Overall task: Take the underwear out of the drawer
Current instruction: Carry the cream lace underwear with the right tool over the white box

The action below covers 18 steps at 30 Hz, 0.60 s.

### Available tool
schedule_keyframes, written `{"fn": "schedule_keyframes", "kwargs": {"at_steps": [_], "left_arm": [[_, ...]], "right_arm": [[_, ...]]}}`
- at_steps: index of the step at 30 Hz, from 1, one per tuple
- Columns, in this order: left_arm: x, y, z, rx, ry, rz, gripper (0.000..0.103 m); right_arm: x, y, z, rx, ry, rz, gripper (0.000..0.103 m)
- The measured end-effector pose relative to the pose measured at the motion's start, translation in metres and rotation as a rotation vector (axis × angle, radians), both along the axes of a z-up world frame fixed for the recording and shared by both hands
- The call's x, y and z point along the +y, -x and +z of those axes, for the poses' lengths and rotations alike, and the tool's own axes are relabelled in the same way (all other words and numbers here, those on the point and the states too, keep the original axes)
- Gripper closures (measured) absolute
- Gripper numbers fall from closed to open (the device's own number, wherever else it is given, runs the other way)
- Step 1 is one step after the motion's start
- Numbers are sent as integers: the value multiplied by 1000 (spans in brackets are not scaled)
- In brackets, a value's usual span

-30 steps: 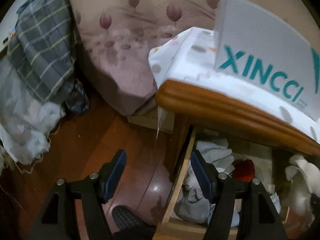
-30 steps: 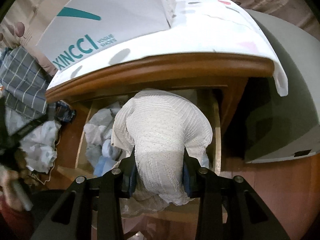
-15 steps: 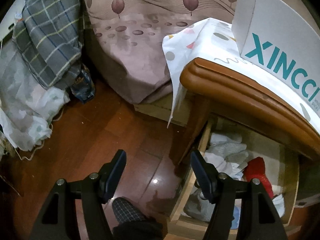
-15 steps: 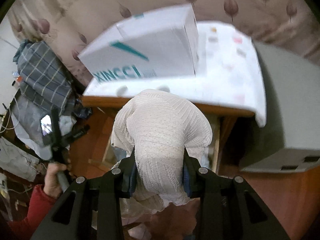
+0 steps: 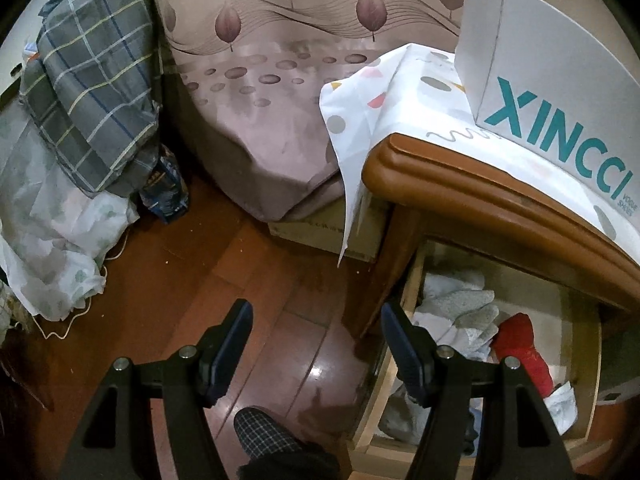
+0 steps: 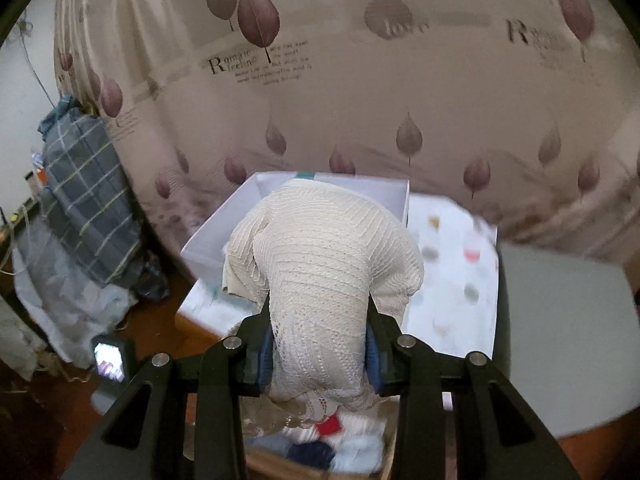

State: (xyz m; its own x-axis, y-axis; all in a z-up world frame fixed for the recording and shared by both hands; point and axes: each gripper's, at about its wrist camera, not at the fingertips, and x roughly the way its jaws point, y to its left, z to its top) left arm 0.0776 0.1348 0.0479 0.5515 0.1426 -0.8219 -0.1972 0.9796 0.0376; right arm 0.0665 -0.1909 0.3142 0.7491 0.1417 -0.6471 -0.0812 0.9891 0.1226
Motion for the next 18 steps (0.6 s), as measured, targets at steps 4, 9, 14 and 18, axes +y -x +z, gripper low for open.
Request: {"fn": "schedule_keyframes", "kwargs": {"at_steps": [4, 9, 14, 18], "left_arm": [[10, 0, -1, 12, 27, -14, 35], [20, 1, -5, 26, 18, -9, 35], [26, 0, -6, 33, 38, 2, 35], [27, -3, -8, 39, 54, 6, 35]], "right_arm": [[12, -46, 0, -7, 86, 3, 70], [23, -91, -19, 34, 180, 4, 70], [24, -122, -51, 109, 214, -14, 69], [24, -137, -71, 150, 221, -25, 69]]}}
